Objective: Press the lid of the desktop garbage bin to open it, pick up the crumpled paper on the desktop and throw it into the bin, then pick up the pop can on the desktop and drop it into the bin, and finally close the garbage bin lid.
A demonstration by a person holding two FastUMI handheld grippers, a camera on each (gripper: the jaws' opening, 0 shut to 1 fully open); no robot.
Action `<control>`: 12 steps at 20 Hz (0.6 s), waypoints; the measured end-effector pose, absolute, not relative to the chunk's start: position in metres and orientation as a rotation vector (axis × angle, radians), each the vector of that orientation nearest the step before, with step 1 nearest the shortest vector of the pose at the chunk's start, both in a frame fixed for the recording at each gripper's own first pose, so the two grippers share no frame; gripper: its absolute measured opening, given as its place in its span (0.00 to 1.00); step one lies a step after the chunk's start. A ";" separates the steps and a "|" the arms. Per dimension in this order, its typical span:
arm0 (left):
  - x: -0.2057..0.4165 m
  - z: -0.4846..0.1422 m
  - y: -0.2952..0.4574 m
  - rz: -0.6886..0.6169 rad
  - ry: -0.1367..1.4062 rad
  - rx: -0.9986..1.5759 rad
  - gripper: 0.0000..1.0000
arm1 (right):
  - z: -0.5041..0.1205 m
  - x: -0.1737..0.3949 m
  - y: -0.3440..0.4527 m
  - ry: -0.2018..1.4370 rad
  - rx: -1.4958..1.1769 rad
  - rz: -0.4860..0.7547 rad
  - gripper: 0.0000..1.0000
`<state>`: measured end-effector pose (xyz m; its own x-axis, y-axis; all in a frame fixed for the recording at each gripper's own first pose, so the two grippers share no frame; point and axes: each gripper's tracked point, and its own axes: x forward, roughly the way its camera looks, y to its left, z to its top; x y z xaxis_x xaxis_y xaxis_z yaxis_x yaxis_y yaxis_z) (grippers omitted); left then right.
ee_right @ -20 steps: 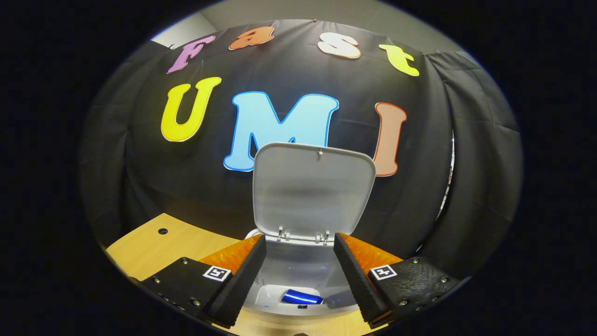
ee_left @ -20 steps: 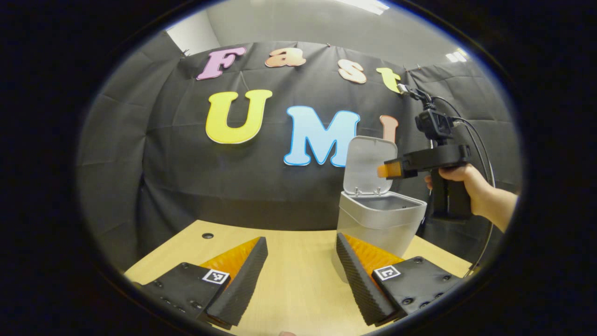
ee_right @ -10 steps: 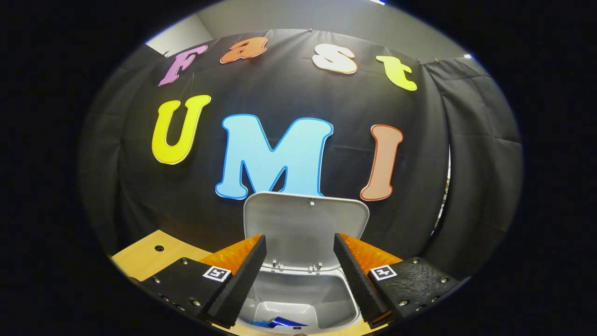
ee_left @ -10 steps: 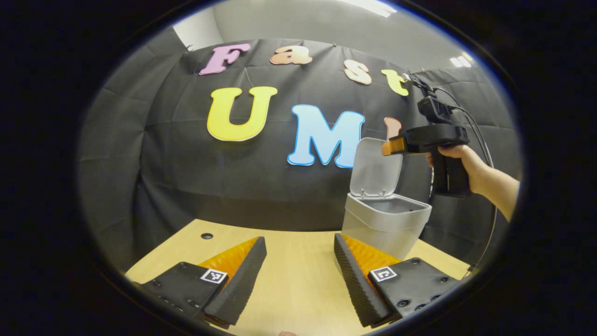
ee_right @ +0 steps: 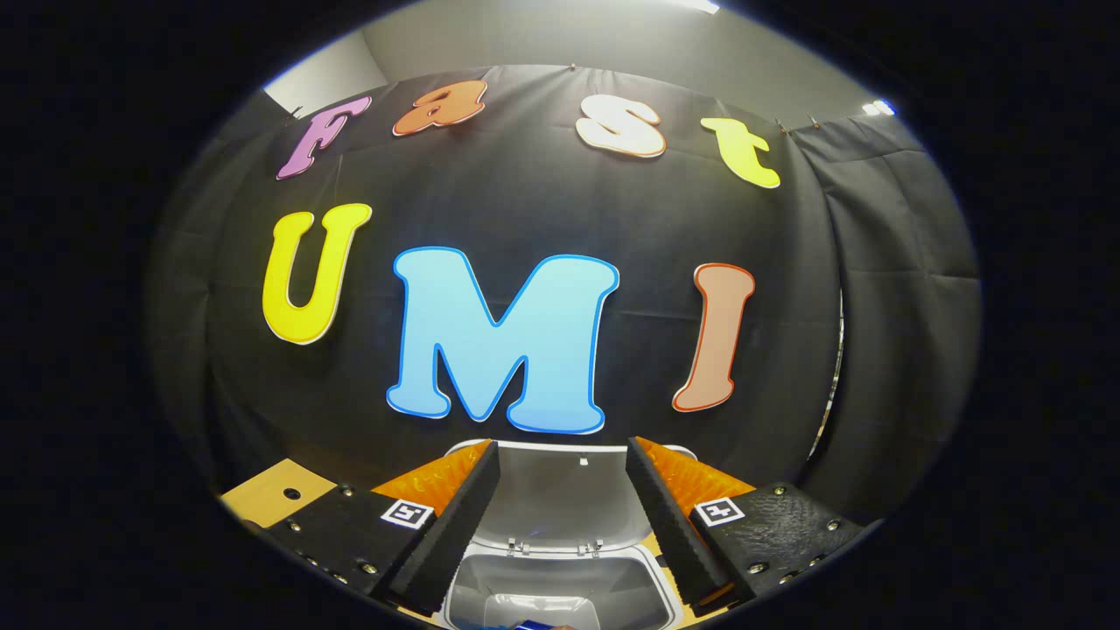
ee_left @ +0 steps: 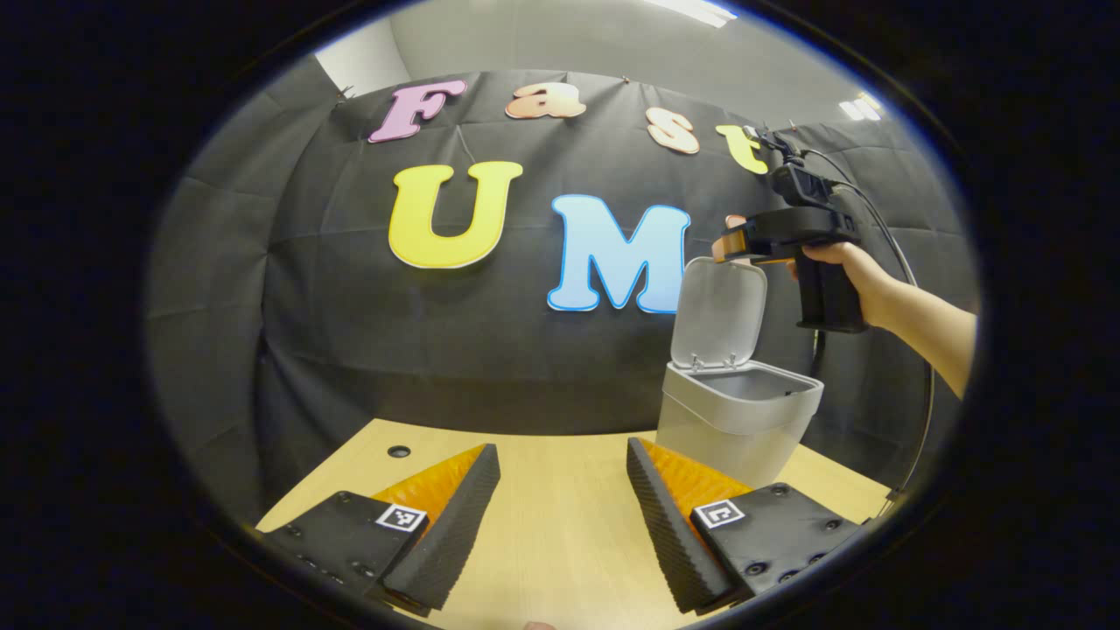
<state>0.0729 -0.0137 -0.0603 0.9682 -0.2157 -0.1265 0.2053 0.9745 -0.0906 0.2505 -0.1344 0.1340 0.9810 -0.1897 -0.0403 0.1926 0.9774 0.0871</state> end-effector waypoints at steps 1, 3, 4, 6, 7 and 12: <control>0.075 -0.062 -0.013 -0.213 0.137 -0.077 0.95 | 0.137 0.256 -0.135 0.029 0.103 -0.191 0.93; 0.078 -0.063 -0.014 -0.212 0.138 -0.081 0.95 | 0.141 0.266 -0.135 0.027 0.138 -0.181 0.93; 0.080 -0.065 -0.015 -0.210 0.142 -0.084 0.95 | 0.143 0.270 -0.135 0.032 0.154 -0.175 0.93; 0.082 -0.066 -0.016 -0.204 0.147 -0.095 0.96 | 0.147 0.275 -0.138 0.030 0.158 -0.175 0.93; 0.083 -0.068 -0.018 -0.202 0.148 -0.099 0.96 | 0.150 0.278 -0.139 0.023 0.154 -0.175 0.93; 0.084 -0.063 -0.022 -0.195 0.138 -0.104 0.96 | 0.145 0.287 -0.137 0.057 0.144 -0.160 0.93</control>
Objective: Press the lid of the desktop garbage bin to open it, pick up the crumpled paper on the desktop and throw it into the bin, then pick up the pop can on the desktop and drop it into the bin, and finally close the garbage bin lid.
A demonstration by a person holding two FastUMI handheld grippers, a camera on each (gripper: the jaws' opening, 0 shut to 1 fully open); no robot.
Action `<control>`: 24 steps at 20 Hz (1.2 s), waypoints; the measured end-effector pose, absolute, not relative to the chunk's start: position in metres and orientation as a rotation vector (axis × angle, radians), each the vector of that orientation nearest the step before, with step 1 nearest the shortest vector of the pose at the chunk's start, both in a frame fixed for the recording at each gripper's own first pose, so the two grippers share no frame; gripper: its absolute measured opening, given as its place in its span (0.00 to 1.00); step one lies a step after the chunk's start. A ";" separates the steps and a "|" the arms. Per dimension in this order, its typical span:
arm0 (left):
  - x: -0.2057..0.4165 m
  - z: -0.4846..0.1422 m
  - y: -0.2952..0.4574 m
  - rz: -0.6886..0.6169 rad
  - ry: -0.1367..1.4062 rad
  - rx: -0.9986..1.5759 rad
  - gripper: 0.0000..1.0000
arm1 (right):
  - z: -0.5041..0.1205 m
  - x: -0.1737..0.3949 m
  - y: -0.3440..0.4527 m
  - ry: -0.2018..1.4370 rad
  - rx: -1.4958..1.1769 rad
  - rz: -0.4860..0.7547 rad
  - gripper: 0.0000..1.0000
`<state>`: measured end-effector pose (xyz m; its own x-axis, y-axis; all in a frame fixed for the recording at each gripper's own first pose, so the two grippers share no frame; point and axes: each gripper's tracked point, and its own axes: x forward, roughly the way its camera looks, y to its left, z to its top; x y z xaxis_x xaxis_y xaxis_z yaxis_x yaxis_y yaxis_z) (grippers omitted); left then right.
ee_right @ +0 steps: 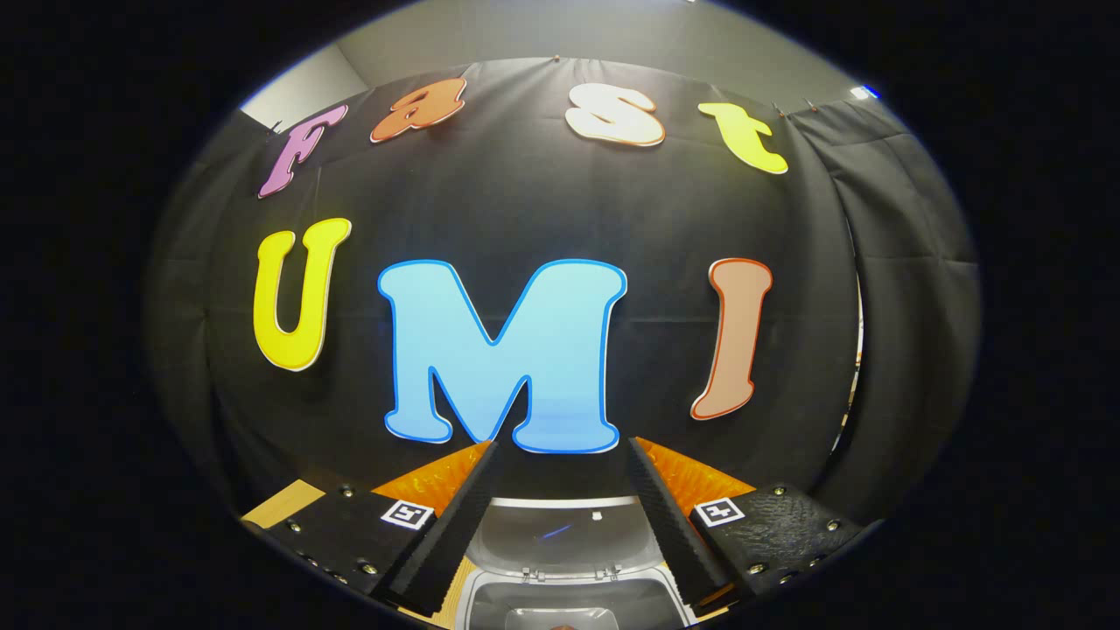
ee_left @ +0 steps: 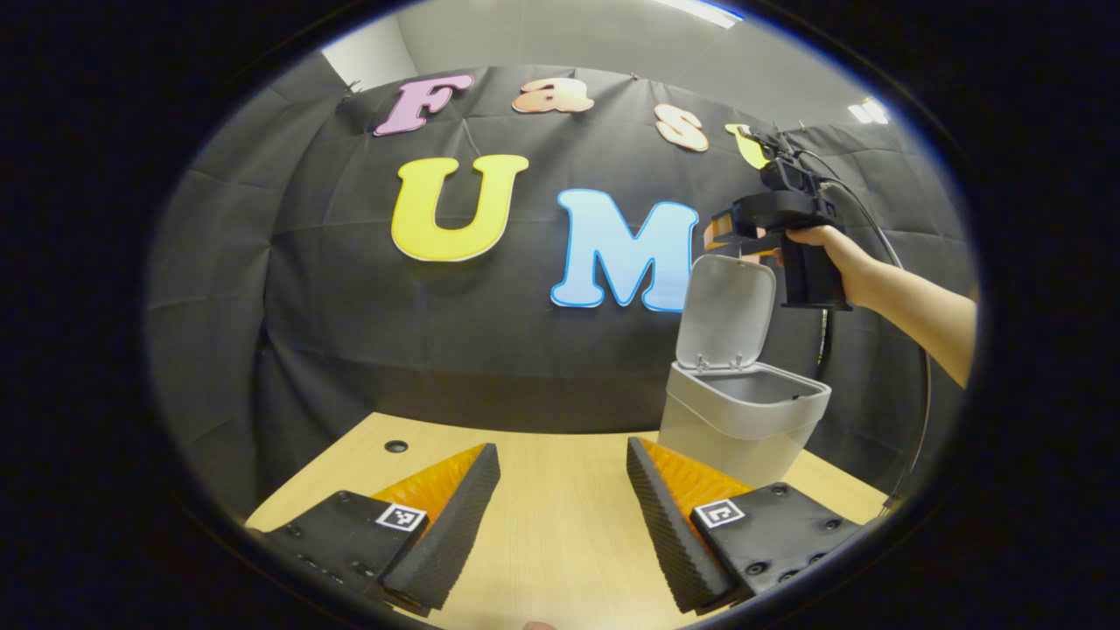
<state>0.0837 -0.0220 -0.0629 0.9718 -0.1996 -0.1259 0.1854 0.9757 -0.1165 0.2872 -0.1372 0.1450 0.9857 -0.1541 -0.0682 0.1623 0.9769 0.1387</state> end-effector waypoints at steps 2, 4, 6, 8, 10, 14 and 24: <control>0.084 -0.063 -0.022 -0.187 0.137 -0.105 0.96 | 0.140 0.285 -0.137 0.077 0.152 -0.150 0.93; 0.081 -0.063 -0.022 -0.182 0.136 -0.109 0.95 | 0.138 0.285 -0.137 0.086 0.168 -0.147 0.93; 0.079 -0.061 -0.021 -0.176 0.130 -0.101 0.95 | 0.138 0.282 -0.137 0.084 0.189 -0.136 0.95; 0.074 -0.062 -0.024 -0.178 0.128 -0.090 0.96 | 0.135 0.277 -0.136 0.078 0.197 -0.127 0.95; 0.070 -0.062 -0.029 -0.187 0.126 -0.086 0.96 | 0.134 0.269 -0.134 0.070 0.190 -0.122 0.95; 0.058 -0.063 -0.035 -0.194 0.104 -0.088 0.95 | 0.128 0.249 -0.130 0.045 0.187 -0.114 0.95; 0.038 -0.075 -0.039 -0.135 0.101 -0.064 0.95 | 0.103 0.207 -0.118 0.035 0.197 -0.059 0.95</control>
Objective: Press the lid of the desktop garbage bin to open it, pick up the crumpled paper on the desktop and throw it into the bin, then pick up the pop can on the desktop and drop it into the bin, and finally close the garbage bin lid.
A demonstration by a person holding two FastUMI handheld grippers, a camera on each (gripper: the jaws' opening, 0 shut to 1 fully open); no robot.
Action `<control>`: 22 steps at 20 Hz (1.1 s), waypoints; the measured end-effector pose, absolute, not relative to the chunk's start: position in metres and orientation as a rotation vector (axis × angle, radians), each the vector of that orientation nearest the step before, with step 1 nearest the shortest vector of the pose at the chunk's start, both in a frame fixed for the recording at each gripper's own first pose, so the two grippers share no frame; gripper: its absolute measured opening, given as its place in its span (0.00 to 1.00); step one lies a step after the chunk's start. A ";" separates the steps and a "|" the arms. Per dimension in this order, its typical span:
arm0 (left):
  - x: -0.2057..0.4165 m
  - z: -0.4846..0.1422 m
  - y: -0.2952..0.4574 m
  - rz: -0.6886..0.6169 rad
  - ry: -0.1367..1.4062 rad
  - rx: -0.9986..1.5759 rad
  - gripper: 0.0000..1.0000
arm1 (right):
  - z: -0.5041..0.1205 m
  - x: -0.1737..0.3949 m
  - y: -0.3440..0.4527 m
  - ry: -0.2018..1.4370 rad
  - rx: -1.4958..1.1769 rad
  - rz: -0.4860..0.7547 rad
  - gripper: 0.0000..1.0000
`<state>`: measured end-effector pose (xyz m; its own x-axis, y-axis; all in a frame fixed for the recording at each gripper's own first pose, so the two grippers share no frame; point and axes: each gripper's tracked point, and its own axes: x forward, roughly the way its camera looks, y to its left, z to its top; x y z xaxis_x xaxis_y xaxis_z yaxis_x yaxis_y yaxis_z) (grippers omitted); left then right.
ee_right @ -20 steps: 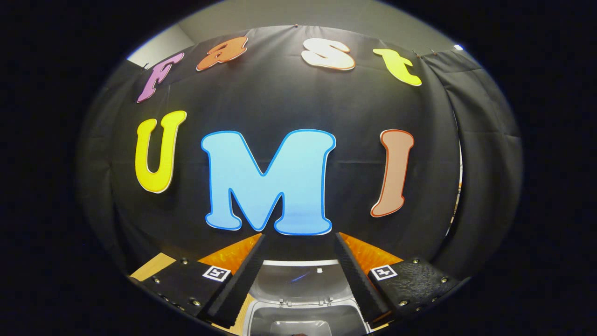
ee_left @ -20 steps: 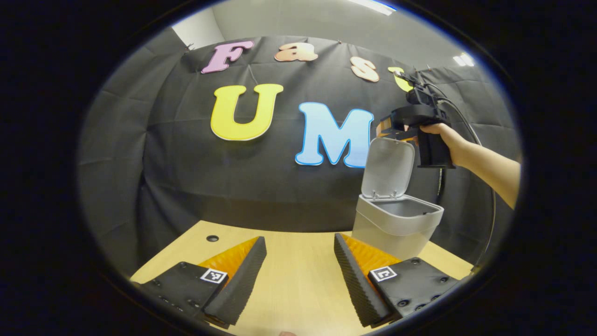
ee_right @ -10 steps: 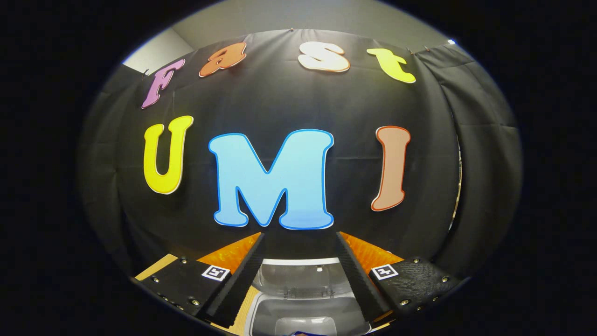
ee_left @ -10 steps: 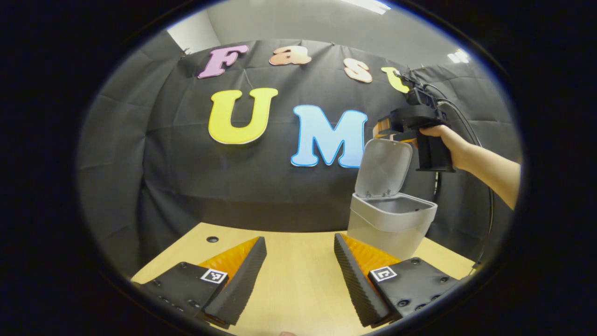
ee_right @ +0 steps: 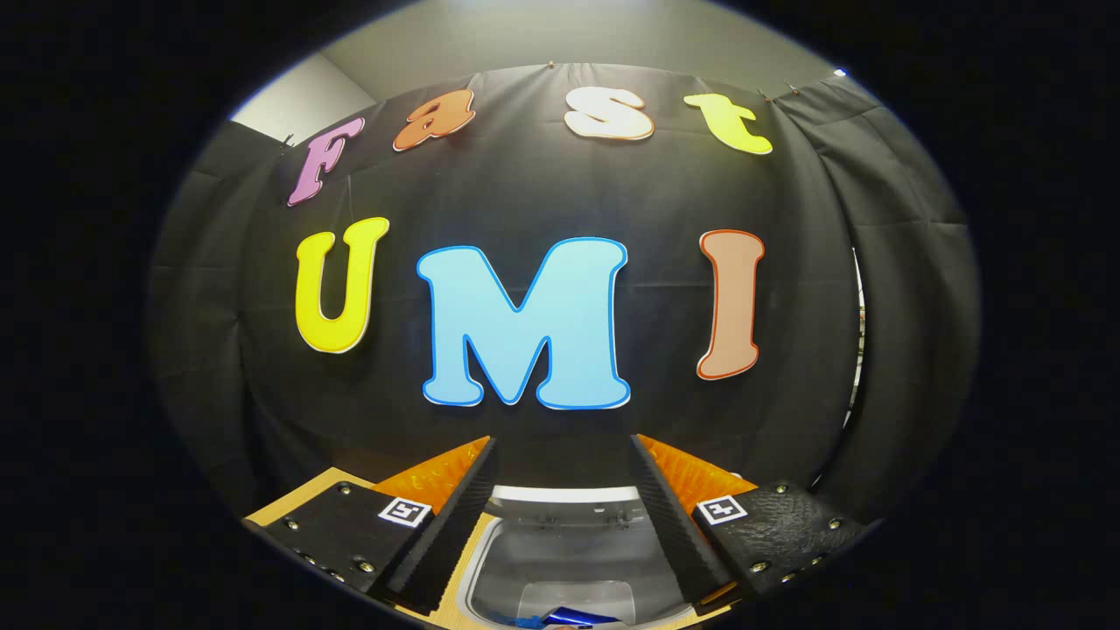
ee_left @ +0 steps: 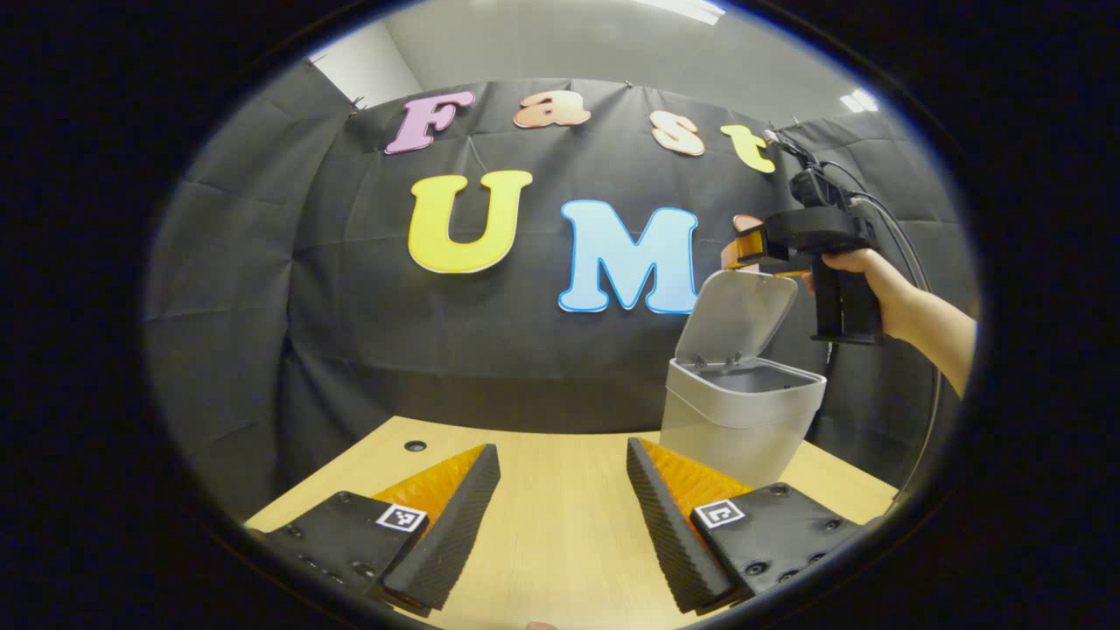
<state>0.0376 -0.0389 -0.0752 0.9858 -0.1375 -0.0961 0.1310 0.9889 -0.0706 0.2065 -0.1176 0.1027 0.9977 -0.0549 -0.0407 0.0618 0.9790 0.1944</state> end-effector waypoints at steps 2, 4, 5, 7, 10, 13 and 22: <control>0.035 -0.076 -0.043 -0.140 0.101 -0.060 0.95 | 0.093 0.199 -0.116 0.043 0.207 -0.046 0.95; 0.032 -0.079 -0.050 -0.153 0.106 -0.055 0.95 | 0.075 0.196 -0.115 0.091 0.206 -0.048 0.95; 0.031 -0.079 -0.053 -0.157 0.110 -0.053 0.95 | 0.060 0.193 -0.114 0.130 0.207 -0.043 0.94; 0.031 -0.078 -0.054 -0.158 0.109 -0.047 0.95 | 0.043 0.187 -0.113 0.165 0.220 -0.041 0.95; 0.030 -0.078 -0.056 -0.157 0.109 -0.042 0.95 | 0.027 0.185 -0.116 0.169 0.212 -0.055 0.95; 0.029 -0.080 -0.058 -0.157 0.117 -0.040 0.95 | 0.011 0.186 -0.115 0.177 0.213 -0.062 0.95; 0.030 -0.082 -0.054 -0.150 0.121 -0.031 0.95 | -0.021 0.190 -0.110 0.124 0.210 -0.093 0.95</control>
